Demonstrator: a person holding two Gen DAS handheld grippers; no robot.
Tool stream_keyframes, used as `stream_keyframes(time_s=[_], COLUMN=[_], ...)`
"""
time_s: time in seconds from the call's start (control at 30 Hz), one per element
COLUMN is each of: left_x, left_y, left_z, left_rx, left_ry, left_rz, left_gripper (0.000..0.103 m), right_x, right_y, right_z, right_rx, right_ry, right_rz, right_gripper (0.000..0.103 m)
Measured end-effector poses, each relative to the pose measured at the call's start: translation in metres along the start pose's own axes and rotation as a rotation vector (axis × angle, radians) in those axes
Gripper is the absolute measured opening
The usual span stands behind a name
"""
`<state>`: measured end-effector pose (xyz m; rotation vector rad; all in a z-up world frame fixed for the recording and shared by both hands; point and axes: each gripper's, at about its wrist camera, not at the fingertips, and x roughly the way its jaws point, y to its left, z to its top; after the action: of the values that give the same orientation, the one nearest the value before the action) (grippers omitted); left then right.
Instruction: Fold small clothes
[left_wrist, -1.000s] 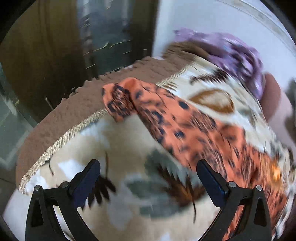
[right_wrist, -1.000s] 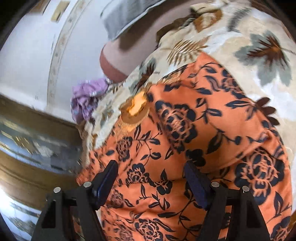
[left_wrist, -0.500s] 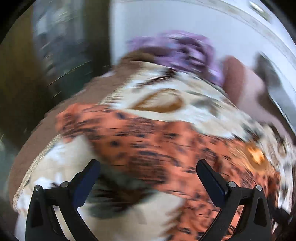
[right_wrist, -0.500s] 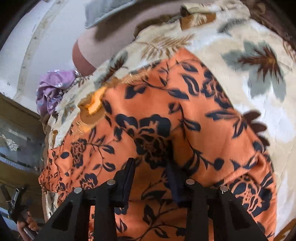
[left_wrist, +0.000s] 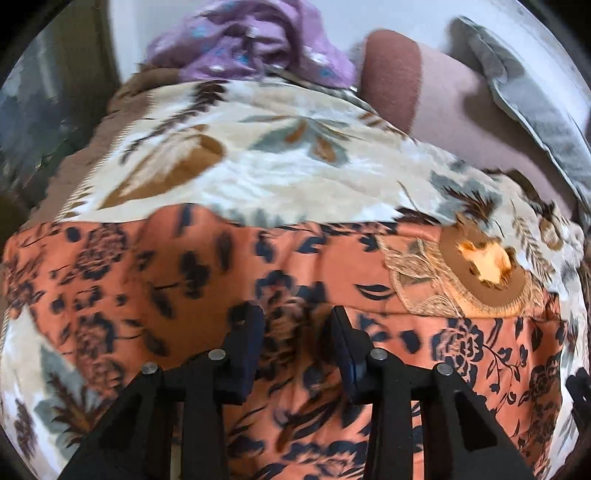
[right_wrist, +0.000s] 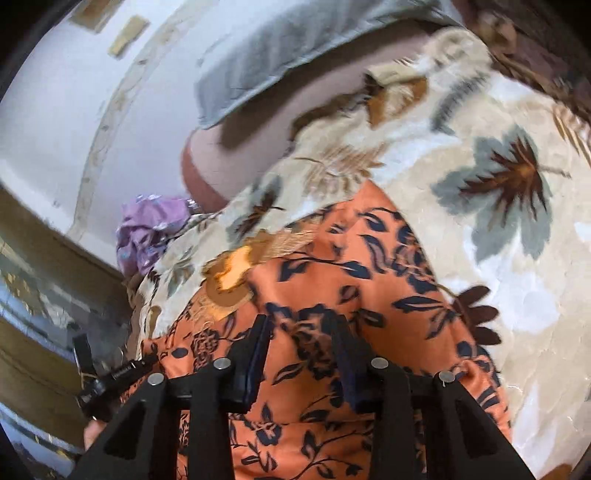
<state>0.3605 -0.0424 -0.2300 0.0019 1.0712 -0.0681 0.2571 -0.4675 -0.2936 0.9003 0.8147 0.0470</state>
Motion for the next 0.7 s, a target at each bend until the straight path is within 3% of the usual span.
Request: stream_keyframes(time_s=[0.07, 0.1, 0.2, 0.37, 0.6, 0.7], left_x=[0.012, 0.015, 0.023, 0.001, -0.032, -0.031], left_y=[-0.009, -0.014, -0.019, -0.007, 0.008, 0.017], left_z=[0.000, 0.000, 0.000, 0.000, 0.010, 0.013], left_rx=[0.033, 0.049, 0.077, 0.059, 0.060, 0.041], left_ry=[0.033, 0.039, 0.058, 0.000, -0.024, -0.049], left_rz=[-0.028, -0.032, 0.030, 0.018, -0.066, -0.013], left_gripper=[0.033, 0.020, 0.009, 0.007, 0.011, 0.012], right_x=[0.015, 0.022, 0.033, 0.024, 0.033, 0.035], right_y=[-0.012, -0.017, -0.029, -0.017, -0.012, -0.009], right_z=[-0.001, -0.002, -0.004, -0.002, -0.009, -0.011], right_rx=[0.068, 0.093, 0.151, 0.092, 0.054, 0.030], right_ry=[0.059, 0.095, 0.137, 0.100, 0.129, 0.124], right_rz=[0.000, -0.013, -0.015, -0.036, -0.081, -0.101], right_gripper=[0.037, 0.037, 0.037, 0.037, 0.039, 0.040])
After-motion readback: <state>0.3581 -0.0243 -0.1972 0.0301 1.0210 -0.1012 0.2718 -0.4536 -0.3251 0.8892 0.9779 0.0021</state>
